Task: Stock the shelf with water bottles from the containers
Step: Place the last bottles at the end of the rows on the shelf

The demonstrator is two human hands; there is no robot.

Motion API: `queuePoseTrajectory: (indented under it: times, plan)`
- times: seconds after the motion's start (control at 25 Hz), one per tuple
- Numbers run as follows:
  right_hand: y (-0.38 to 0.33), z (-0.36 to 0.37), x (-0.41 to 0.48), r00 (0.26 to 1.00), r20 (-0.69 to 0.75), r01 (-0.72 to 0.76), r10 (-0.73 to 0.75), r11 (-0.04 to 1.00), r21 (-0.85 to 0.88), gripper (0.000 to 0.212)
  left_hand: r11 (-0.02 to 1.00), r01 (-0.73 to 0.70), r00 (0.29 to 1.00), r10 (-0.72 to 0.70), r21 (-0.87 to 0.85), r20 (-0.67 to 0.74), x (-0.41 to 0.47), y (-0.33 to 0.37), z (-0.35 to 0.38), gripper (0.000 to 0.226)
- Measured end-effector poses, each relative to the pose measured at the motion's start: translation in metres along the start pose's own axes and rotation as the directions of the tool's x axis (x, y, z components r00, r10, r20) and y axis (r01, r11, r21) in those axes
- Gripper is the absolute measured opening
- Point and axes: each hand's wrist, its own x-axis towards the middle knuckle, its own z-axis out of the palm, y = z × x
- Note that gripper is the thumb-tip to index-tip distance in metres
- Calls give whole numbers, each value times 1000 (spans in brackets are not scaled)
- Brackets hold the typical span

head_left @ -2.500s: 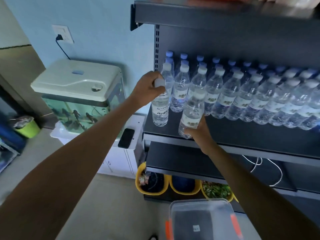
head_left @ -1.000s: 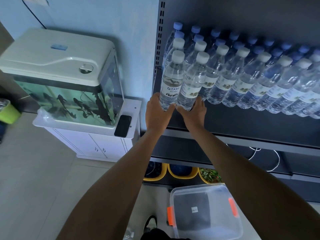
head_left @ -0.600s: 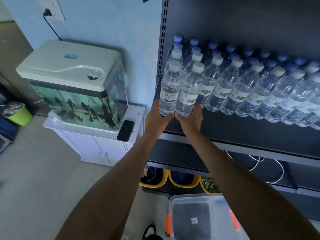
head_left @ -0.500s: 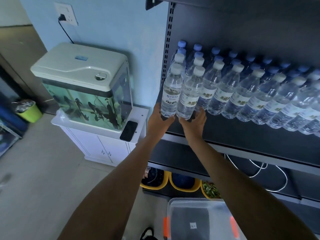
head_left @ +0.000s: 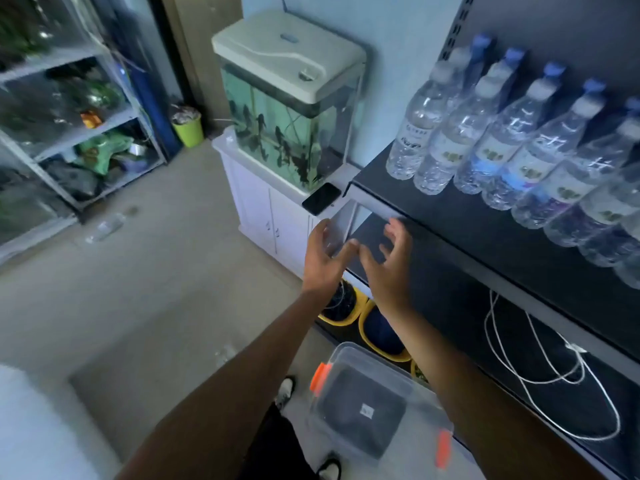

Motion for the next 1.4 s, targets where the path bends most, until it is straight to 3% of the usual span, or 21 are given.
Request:
queuePoseTrajectory:
  times: [0.12,0.36,0.44,0.8,1.08,1.28,1.4]
  plan:
    - [25,31,-53,987,160,14,-8,999,-34,72,997,80,971,-74,15,-228,-51,-47,-51,82]
    - [71,88,-155,894,446,15,38,993,-113,73,962,267,836,-207,47,-508,-145,-155,-143,75]
    - [97,104,-185,856,510,-11,84,989,-144,74,940,337,786,-247,57,-567,-171,-199,-168,82]
    - [265,212,-299,792,549,-80,268,936,-343,72,797,601,650,-442,63,-618,-224,-425,-247,87]
    - [456,333,-356,741,590,-51,320,904,-425,73,748,660,632,-505,67,-588,-170,-629,-283,95]
    - [592,412,-354,763,519,-83,385,855,-511,71,718,689,551,-612,-105,-567,-108,-757,-286,97]
    - [661,450,-349,760,470,-141,449,820,-555,75,654,723,501,-719,-224,-483,-83,-819,-284,98]
